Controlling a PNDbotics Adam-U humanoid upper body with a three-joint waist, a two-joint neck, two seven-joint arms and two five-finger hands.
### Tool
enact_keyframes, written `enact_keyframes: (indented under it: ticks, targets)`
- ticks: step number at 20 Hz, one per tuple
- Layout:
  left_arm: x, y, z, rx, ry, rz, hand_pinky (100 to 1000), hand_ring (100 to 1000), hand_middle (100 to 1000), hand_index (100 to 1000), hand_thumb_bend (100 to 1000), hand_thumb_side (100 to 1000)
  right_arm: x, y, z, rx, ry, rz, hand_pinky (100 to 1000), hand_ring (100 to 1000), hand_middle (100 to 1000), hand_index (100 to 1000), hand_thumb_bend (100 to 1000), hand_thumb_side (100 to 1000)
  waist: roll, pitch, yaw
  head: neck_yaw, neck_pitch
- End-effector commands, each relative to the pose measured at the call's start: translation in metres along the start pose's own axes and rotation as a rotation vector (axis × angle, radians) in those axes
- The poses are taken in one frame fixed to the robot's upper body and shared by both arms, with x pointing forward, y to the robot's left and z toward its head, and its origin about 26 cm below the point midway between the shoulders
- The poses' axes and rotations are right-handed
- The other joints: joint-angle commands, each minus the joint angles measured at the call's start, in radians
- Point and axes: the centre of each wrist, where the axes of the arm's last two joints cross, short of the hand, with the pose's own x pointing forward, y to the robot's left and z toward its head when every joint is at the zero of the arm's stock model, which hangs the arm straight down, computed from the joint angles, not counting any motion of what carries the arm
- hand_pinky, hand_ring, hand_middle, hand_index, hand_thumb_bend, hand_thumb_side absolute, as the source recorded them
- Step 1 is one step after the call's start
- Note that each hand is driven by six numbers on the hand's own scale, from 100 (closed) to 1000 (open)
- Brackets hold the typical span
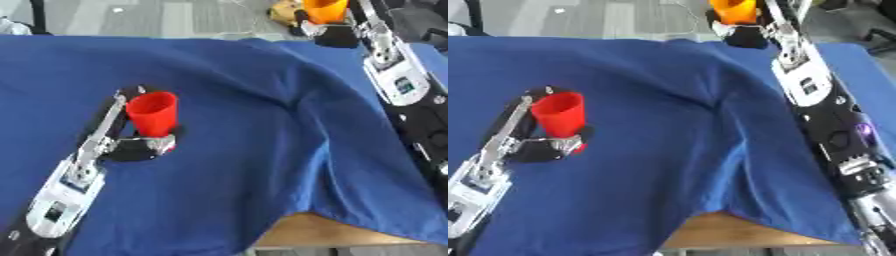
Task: Pour the contents of one cup into another cup.
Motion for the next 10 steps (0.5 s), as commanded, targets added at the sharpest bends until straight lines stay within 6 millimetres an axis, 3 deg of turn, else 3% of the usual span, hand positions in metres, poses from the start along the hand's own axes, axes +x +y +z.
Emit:
enact_keyframes:
  ticks: [1, 10]
  targets:
    - [0.005, 0.000, -0.004, -0.009, -0.024, -0.006, 124, 355, 416, 704, 282, 151, 0.017, -0.014, -0.015, -0.003, -0.074, 0.022, 348, 473, 412, 568, 100, 100, 0.000, -0.022, 0.002, 0.001, -0.008]
    - [0.008, -0.004, -0.008, -0.034, -0.044, -0.023, 120, 353, 412, 700, 280, 145, 0.049, 0.004, -0.034, 0.122, -0.227, 0.056, 359, 473, 414, 568, 100, 100, -0.003, -0.024, 0.008, -0.002, -0.006]
